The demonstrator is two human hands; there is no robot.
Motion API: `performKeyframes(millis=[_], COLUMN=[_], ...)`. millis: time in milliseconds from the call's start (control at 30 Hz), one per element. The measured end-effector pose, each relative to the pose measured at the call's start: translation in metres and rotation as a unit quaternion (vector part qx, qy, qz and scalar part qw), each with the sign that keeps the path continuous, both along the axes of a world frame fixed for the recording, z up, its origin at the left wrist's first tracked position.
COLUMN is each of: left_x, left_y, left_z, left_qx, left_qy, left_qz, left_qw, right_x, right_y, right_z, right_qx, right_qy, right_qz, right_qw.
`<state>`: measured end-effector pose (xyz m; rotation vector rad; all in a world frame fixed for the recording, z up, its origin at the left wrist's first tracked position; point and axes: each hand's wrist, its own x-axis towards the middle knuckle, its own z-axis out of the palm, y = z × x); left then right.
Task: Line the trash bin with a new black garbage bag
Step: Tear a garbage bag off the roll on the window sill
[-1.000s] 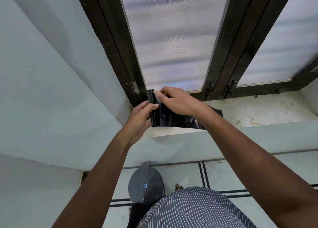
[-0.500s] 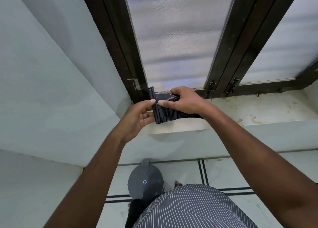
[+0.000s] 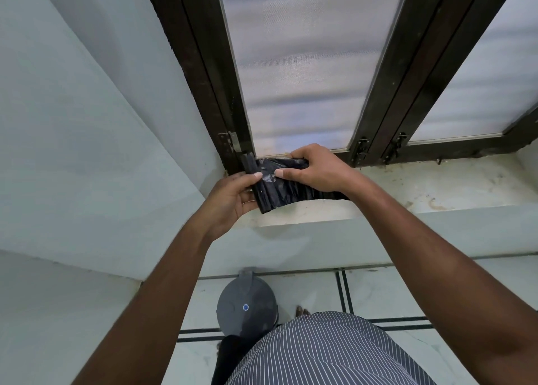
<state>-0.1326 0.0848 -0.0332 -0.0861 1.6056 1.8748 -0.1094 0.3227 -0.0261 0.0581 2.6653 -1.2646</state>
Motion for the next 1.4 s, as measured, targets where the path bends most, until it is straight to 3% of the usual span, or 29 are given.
performKeyframes(millis=[133, 467, 667, 1000, 1400], left_x=[0.001, 0.0, -0.01, -0.01, -0.014], left_y=[0.001, 0.006, -0.004, -0.003, -0.008], left_z=[0.0, 0.0, -0.007, 0.0, -0.011], left_qx=[-0.013, -0.016, 0.037, 0.031, -0.008], left_qy=[0.006, -0.02, -0.086, -0.021, 0.028], left_qz=[-0.007, -0.034, 0.055, 0.005, 0.031], left_qw=[1.0, 0.999, 0.994, 0.999, 0.999], right_x=[0.001, -0.004, -0.001, 0.006, 0.016], right_y=[-0.002, -0.011, -0.005, -0.001, 0.014], right_z=[0.002, -0.002, -0.004, -0.001, 0.004], right_qx=[0.012, -0.076, -0.097, -0.061, -0.205], right_qy=[-0.017, -0.03, -0.055, -0.036, -0.039], right_qz=[0.02, -0.01, -0.035, -0.018, -0.094], right_qw=[1.0, 0.997, 0.993, 0.997, 0.974])
